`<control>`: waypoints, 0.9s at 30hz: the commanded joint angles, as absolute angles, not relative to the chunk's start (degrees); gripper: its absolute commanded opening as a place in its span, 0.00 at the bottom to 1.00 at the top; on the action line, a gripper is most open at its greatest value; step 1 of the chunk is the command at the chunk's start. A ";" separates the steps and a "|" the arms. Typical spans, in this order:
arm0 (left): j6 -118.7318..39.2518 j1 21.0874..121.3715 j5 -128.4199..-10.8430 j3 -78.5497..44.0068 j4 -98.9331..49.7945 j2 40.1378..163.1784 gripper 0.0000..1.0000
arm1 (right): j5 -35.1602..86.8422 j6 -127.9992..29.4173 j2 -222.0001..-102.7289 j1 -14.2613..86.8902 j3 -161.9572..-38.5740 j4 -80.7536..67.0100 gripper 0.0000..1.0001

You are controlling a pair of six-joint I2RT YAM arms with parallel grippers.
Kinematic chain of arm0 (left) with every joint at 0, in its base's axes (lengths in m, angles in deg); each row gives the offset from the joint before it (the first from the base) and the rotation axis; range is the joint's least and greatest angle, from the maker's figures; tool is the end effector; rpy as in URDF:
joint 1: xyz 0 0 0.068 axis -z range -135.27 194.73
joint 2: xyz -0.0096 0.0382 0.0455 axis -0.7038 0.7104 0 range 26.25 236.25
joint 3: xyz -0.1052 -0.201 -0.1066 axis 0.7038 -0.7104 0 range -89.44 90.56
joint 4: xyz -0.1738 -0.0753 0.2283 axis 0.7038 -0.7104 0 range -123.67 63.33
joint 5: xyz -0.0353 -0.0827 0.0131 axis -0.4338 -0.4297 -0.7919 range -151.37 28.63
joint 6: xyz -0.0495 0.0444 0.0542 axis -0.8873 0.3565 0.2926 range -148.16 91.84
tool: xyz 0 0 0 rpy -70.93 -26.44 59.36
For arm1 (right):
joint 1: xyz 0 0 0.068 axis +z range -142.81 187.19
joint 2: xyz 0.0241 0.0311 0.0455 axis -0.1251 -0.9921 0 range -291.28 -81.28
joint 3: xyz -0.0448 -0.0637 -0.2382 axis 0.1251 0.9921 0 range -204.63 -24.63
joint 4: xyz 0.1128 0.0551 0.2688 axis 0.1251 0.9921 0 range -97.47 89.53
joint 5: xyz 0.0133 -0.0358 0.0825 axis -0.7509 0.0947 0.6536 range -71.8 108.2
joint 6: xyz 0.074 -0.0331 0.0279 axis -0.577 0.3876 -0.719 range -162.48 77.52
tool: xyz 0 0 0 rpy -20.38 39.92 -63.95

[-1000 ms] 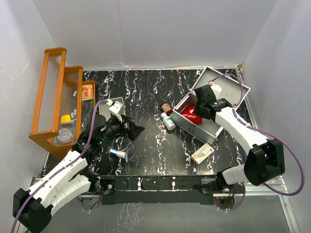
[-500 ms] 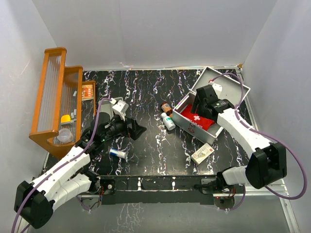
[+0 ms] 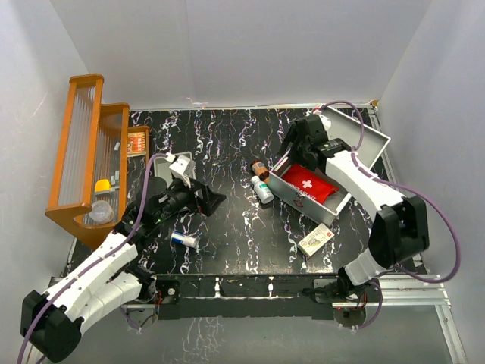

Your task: Organize the medicine kit

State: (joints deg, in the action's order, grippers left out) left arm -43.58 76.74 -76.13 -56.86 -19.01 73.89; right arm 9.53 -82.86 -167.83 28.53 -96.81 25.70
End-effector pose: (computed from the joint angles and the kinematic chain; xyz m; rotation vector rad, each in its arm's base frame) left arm 0.2372 -0.1708 0.2573 0.4509 1.7085 -0.8286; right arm 0.3714 0.1329 0.2325 0.4690 2.3670 0.3239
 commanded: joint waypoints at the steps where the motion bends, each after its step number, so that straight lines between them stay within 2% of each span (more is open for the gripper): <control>1: -42.88 76.89 -73.74 -56.91 -17.42 71.96 0.99 | 5.06 -87.12 -172.06 29.60 -100.52 24.42 0.75; 4: -43.68 76.85 -73.67 -56.77 -17.42 72.08 0.99 | 5.90 -86.45 -174.91 30.02 -101.53 23.41 0.69; 10: -46.94 76.83 -70.18 -56.26 -18.80 73.79 0.99 | 7.13 -81.77 -178.89 30.85 -104.12 22.37 0.47; 15: -50.05 76.88 -65.68 -54.21 -23.72 77.80 0.99 | 9.17 -73.77 -179.89 31.08 -104.00 18.65 0.35; 20: -51.47 76.85 -64.78 -53.44 -24.72 80.47 0.99 | 12.87 -67.81 -180.47 31.09 -103.69 15.18 0.29; 27: -52.11 76.84 -64.38 -53.04 -24.62 82.29 0.99 | 16.71 -63.28 -181.52 31.04 -104.49 11.96 0.28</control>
State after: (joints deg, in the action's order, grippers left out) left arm -51.36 76.74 -65.51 -55.68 -24.28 82.22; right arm 13.16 -69.42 -180.46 30.83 -101.10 20.06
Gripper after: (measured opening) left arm 0.985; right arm 0.307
